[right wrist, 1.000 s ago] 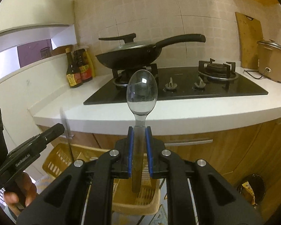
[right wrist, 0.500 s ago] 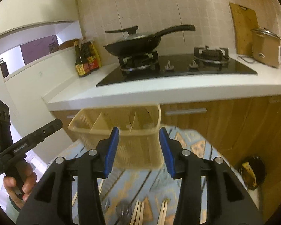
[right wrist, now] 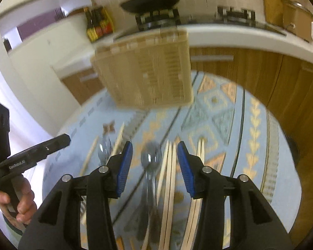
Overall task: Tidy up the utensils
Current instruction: 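Drop the spoons into the beige caddy by opening both tools, then grasp a pair of chopsticks with the right tool while the left grasps a spoon, then lift the chopsticks and spoon and lower them into the caddy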
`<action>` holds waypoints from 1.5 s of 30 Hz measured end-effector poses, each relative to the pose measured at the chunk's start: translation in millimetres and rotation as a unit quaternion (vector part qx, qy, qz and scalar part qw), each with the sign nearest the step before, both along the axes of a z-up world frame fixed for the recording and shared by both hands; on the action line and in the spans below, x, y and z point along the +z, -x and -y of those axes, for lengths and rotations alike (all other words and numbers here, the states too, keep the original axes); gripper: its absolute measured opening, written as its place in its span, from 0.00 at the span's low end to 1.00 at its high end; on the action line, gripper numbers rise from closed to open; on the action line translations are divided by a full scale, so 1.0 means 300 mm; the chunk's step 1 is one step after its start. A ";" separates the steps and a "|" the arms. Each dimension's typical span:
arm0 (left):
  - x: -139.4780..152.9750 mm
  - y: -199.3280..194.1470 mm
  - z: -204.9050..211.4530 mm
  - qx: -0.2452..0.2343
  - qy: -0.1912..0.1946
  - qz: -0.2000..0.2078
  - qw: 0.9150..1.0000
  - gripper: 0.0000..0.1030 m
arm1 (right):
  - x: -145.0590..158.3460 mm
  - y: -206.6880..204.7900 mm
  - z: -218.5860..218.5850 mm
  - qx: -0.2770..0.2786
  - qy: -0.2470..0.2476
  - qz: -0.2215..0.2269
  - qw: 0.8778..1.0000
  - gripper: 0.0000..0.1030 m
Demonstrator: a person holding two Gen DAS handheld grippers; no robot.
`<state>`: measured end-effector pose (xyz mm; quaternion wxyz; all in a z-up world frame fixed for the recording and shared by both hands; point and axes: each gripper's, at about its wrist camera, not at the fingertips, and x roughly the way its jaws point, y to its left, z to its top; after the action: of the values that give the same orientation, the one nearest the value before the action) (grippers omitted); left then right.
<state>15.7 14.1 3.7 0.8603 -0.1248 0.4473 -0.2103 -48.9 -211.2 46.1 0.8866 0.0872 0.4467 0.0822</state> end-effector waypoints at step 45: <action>-0.020 0.009 0.152 -0.035 -0.080 -0.007 0.996 0.10 | -0.090 0.027 0.092 -0.003 0.050 -0.107 0.993 0.09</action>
<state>12.9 -31.6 -2.4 0.8566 -0.0409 0.4726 -0.2033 -57.1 -238.9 19.2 0.8375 0.0524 0.5419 0.0476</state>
